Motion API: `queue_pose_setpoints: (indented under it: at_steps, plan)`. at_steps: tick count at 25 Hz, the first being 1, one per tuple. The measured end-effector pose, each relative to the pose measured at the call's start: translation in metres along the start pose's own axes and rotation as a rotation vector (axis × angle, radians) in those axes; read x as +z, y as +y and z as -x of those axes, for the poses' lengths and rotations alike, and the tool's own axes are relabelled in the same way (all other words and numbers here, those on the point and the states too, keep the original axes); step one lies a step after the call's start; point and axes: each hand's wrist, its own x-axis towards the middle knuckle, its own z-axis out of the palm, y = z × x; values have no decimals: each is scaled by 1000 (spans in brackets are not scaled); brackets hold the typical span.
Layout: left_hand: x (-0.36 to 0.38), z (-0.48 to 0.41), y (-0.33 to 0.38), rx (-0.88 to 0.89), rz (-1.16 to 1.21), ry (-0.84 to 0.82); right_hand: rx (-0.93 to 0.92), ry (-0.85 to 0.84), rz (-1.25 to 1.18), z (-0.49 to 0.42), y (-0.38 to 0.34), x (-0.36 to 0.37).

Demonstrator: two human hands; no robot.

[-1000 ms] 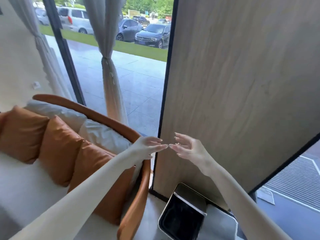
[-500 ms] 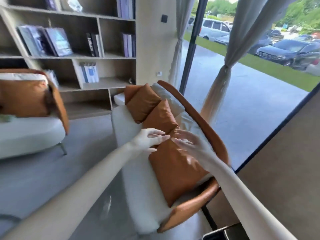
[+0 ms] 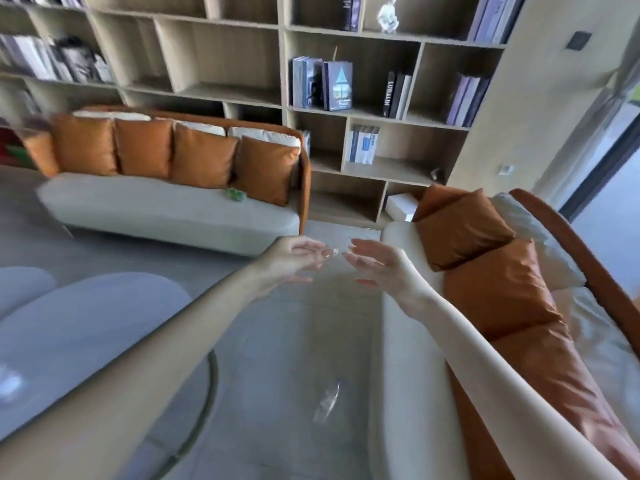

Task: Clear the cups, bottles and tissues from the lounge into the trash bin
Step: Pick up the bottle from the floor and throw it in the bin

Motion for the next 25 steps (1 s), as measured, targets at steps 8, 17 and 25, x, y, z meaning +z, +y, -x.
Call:
queue_pose_setpoints:
  at_steps: [8, 17, 25]
  plan:
    - [-121, -8, -43, -91, 40, 167, 23, -203, 20, -95, -17, 112]
    - [-199, -38, -62, -152, 136, 393, 13, -438, 9, -205, -31, 187]
    - [-225, -84, -89, -224, 248, 466, 64, -516, 12, -277, -15, 216]
